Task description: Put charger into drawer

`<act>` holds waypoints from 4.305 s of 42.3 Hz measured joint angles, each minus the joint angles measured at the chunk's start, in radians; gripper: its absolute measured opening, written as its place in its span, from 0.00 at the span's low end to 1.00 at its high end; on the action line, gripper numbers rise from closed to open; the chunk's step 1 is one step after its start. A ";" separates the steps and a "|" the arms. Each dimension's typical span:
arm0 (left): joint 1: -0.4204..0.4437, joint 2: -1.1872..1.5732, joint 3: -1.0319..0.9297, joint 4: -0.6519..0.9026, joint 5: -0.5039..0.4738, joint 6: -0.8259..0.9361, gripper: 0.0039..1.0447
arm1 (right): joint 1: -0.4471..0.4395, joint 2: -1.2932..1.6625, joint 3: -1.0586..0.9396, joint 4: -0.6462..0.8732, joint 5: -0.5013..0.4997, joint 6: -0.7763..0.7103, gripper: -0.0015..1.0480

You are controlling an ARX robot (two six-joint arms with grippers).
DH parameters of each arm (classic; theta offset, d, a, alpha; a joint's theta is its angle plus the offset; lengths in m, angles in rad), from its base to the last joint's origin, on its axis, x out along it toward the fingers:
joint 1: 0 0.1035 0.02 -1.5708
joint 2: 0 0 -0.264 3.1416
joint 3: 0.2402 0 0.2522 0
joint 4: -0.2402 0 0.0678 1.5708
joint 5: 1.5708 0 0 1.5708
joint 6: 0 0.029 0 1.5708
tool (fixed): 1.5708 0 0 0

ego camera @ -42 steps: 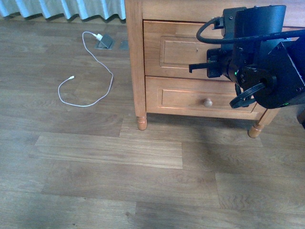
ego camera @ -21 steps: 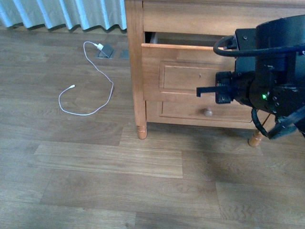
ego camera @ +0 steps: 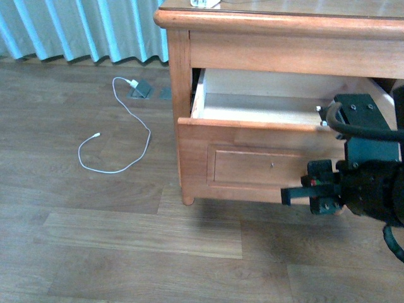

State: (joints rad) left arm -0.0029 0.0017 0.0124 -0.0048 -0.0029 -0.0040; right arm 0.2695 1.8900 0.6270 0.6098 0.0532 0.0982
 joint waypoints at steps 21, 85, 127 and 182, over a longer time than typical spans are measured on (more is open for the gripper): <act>0.000 0.000 0.000 0.000 0.000 0.000 0.94 | -0.004 -0.222 -0.169 -0.066 -0.050 0.023 0.47; 0.000 0.000 0.000 0.000 0.000 0.000 0.94 | -0.422 -1.711 -0.500 -0.573 -0.204 -0.072 0.63; 0.000 0.000 0.000 0.000 0.001 0.000 0.94 | -0.274 -1.847 -0.578 -0.618 -0.055 -0.098 0.90; -0.351 2.030 1.477 0.388 -0.117 0.051 0.94 | -0.273 -1.849 -0.578 -0.618 -0.054 -0.098 0.92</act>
State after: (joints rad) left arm -0.3542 2.0315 1.4891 0.3836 -0.1204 0.0475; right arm -0.0036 0.0410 0.0490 -0.0086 -0.0010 0.0006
